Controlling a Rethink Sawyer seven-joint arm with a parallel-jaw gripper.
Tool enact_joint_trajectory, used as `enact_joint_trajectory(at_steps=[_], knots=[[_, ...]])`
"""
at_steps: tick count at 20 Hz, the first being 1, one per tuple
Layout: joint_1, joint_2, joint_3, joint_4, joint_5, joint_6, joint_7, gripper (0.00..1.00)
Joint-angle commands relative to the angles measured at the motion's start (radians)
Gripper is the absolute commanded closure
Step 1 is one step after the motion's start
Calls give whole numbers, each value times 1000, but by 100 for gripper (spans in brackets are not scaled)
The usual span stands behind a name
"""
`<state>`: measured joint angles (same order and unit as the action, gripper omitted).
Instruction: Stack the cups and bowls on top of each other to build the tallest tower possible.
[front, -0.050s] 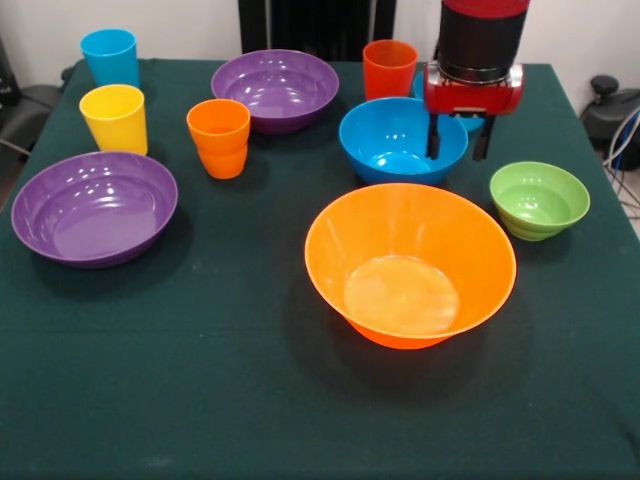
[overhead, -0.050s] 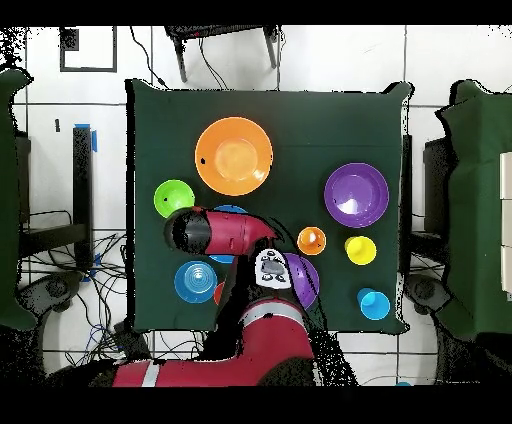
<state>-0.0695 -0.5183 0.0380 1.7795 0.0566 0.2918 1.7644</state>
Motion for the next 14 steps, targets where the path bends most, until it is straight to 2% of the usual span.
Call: enact_joint_trajectory(at_steps=[1,14], knots=[[19,64,41,-25,-68,-97,92,0],[21,64,39,-52,-57,-53,75,0]])
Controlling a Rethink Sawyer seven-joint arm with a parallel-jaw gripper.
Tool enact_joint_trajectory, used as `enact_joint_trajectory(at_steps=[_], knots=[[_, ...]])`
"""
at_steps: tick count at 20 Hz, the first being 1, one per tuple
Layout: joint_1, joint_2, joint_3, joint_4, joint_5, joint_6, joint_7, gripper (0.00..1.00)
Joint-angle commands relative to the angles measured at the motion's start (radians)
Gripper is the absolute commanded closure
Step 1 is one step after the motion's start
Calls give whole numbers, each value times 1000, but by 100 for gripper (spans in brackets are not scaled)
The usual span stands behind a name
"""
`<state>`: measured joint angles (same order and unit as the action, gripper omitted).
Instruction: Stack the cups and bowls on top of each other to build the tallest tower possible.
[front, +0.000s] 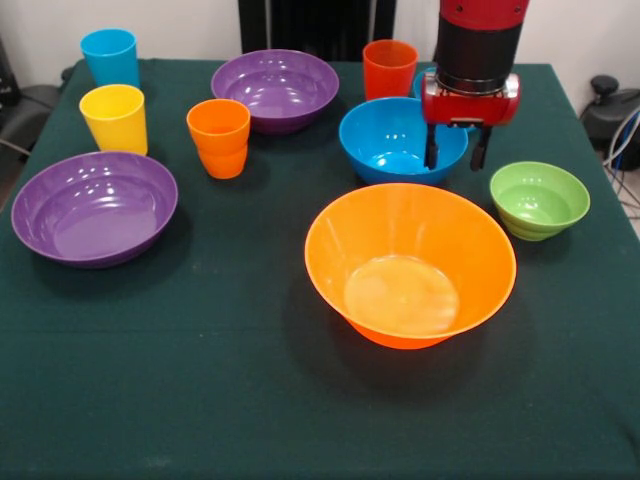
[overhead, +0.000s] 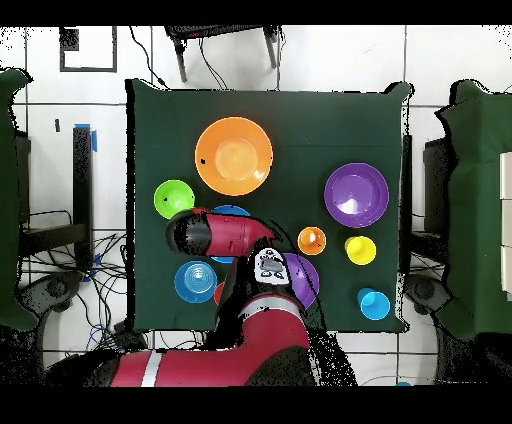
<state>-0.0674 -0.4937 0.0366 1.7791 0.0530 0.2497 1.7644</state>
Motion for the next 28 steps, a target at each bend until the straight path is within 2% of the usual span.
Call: enact_joint_trajectory(at_steps=[1,12,13,28], knots=[[20,39,39,-49,-54,-14,77,0],[42,41,16,-42,-53,-38,93,0],[44,41,14,-42,-52,-42,95,100],[43,35,8,-28,-59,-34,84,100]])
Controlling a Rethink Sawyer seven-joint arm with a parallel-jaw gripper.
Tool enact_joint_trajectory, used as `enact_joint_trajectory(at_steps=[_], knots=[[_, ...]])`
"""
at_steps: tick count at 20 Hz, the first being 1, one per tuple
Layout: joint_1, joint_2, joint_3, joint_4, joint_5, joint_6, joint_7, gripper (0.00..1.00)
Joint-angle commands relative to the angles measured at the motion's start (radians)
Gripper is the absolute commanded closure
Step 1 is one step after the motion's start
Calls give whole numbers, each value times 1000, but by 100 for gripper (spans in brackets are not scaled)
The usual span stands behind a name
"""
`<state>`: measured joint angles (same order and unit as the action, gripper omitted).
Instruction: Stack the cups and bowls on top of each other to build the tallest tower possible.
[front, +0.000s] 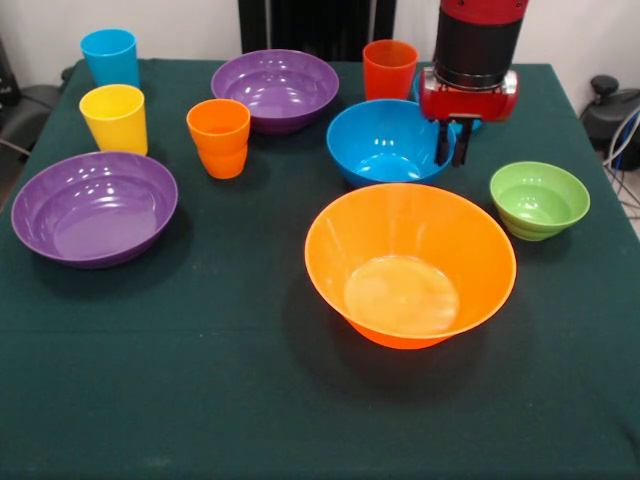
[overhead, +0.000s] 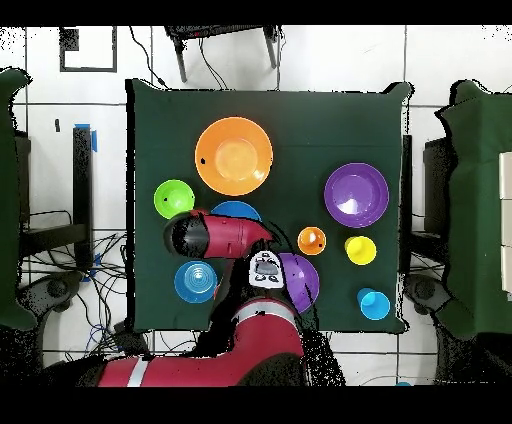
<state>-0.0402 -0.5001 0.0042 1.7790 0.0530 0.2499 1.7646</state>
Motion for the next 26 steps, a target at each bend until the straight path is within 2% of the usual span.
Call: enact_joint_trajectory(at_steps=[1,4,10,16,21,26], knots=[[22,35,35,-17,-62,-39,88,100],[43,13,10,3,-71,-29,91,100],[29,-53,34,76,-71,15,86,100],[47,-75,22,30,-47,98,83,100],[70,-88,-4,-48,-31,219,77,100],[77,-103,-6,-65,-28,261,79,100]])
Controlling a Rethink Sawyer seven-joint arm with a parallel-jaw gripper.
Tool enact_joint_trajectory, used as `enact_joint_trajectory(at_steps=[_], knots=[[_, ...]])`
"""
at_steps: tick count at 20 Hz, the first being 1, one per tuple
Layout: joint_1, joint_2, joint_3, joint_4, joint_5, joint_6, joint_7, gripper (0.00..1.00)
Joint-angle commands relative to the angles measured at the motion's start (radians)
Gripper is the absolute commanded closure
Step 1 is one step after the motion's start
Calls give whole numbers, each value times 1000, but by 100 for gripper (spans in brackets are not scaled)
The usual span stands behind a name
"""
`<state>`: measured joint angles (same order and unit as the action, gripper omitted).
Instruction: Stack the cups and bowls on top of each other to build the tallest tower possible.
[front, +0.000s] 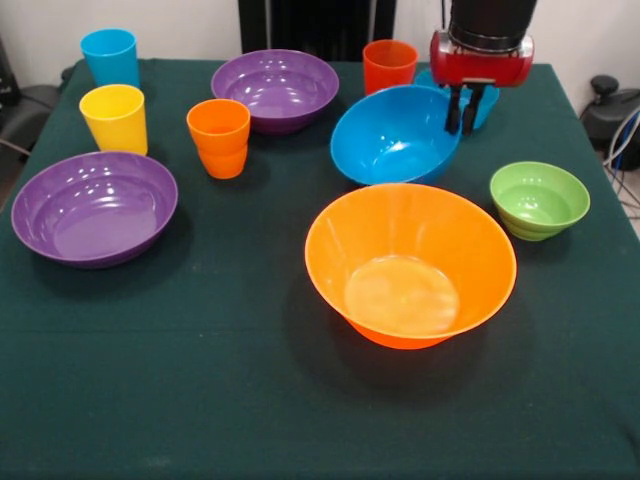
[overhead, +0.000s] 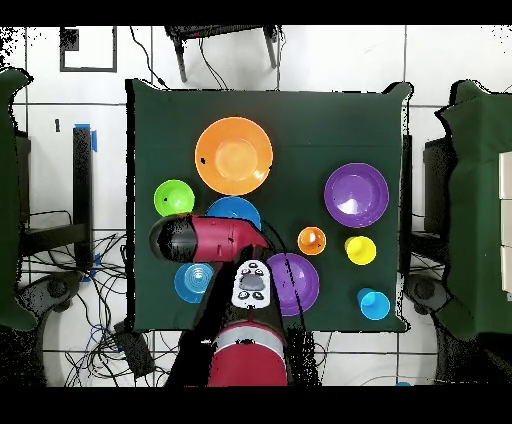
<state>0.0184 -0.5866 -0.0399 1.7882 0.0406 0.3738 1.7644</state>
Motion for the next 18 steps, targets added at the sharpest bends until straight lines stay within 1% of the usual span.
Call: enact_joint_trajectory(at_steps=[1,7,18], knots=[[20,-22,38,-67,-17,137,82,100],[28,-54,33,-36,-22,158,89,100],[5,-116,58,21,-11,209,77,100]])
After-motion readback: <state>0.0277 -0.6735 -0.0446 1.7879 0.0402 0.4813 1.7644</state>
